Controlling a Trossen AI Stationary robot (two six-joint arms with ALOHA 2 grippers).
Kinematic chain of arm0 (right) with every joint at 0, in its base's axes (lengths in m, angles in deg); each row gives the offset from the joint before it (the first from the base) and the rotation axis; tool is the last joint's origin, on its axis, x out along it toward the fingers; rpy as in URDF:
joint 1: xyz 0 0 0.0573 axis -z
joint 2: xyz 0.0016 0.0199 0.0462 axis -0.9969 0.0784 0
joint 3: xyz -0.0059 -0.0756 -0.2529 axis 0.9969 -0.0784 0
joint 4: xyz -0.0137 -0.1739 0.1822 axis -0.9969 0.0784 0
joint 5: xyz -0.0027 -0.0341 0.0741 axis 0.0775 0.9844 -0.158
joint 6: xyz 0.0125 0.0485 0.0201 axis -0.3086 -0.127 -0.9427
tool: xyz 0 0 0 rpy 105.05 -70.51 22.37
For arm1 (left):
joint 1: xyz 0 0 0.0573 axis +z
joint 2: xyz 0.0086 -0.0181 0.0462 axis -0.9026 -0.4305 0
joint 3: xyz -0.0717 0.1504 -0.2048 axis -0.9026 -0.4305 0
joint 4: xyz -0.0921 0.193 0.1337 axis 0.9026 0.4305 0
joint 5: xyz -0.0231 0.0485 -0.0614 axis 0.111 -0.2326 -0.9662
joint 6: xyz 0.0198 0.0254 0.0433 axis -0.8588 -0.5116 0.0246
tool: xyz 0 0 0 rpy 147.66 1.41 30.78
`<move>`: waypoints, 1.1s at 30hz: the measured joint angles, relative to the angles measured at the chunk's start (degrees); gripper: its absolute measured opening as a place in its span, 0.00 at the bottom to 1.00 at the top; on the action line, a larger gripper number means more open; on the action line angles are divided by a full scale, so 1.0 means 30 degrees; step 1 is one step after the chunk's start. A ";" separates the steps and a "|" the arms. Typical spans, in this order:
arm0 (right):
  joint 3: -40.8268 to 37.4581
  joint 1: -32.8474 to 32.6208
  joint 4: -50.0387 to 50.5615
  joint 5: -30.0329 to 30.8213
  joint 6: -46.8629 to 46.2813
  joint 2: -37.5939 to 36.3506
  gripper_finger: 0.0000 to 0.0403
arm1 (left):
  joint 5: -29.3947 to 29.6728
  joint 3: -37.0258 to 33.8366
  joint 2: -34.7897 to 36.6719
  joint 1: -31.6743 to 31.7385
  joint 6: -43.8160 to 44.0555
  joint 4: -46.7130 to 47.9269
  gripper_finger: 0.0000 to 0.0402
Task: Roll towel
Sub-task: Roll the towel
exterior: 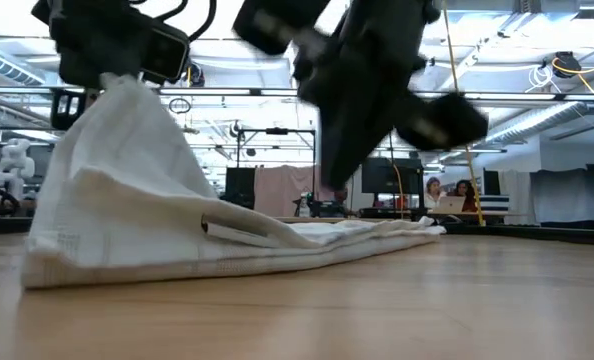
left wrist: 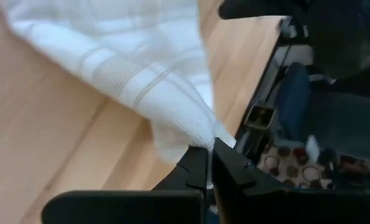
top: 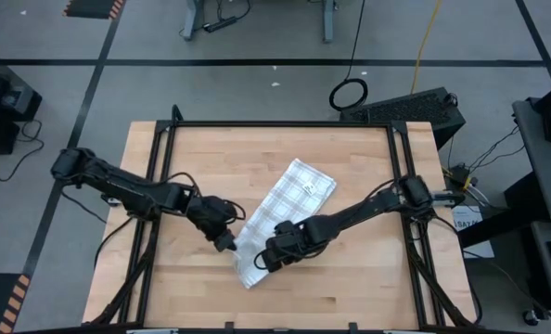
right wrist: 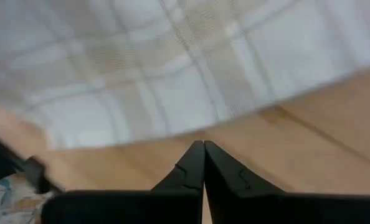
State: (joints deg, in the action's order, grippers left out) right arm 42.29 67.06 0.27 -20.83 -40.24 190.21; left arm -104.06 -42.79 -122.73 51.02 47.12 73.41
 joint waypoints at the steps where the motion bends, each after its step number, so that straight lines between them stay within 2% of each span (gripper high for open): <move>1: 0.0000 -0.0072 0.0387 0.0010 -0.0086 -0.0474 0.00 | 0.0119 0.0000 -0.0084 -0.0109 0.0272 -0.0352 0.03; 4: 0.0007 -0.0564 0.0011 0.0401 -0.1891 -0.1741 0.01 | 0.0113 0.0000 -0.0199 -0.0340 0.0567 -0.0804 0.03; 7: 0.0022 -0.1468 -0.2332 0.2088 -0.6207 -0.1992 0.03 | 0.0083 0.0000 -0.0196 -0.0480 0.0683 -0.0610 0.03; 11: 0.0022 -0.2725 -0.6580 0.4677 -1.0806 -0.0836 0.11 | 0.0050 0.0000 -0.0196 -0.0553 0.0433 -0.0434 0.03; 15: 0.0022 -0.3665 -0.9741 0.6989 -1.3604 0.0809 0.23 | 0.0043 0.0000 -0.0196 -0.0553 0.0222 -0.0387 0.03; 19: 0.0022 -0.3923 -1.1712 0.7109 -1.4140 0.2234 0.38 | -0.0025 0.0000 -0.0196 -0.0560 0.0008 -0.0394 0.03; 26: 0.0022 -0.3533 -1.2716 0.7142 -1.3963 0.3495 0.60 | -0.0110 0.0000 -0.0196 -0.0560 -0.0603 0.0113 0.03; 30: 0.0007 -0.3407 -1.3137 0.6989 -1.3811 0.4041 0.67 | -0.0125 0.0000 -0.0196 -0.0560 -0.0741 0.0170 0.03; 33: 0.0007 -0.3364 -1.4449 0.6550 -1.3799 0.4384 0.68 | -0.0125 0.0000 -0.0196 -0.0560 -0.0796 0.0170 0.03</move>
State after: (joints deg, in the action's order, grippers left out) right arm 42.32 56.97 -43.07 -1.18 -81.64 203.36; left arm -104.43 -42.79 -123.32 49.34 44.73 73.92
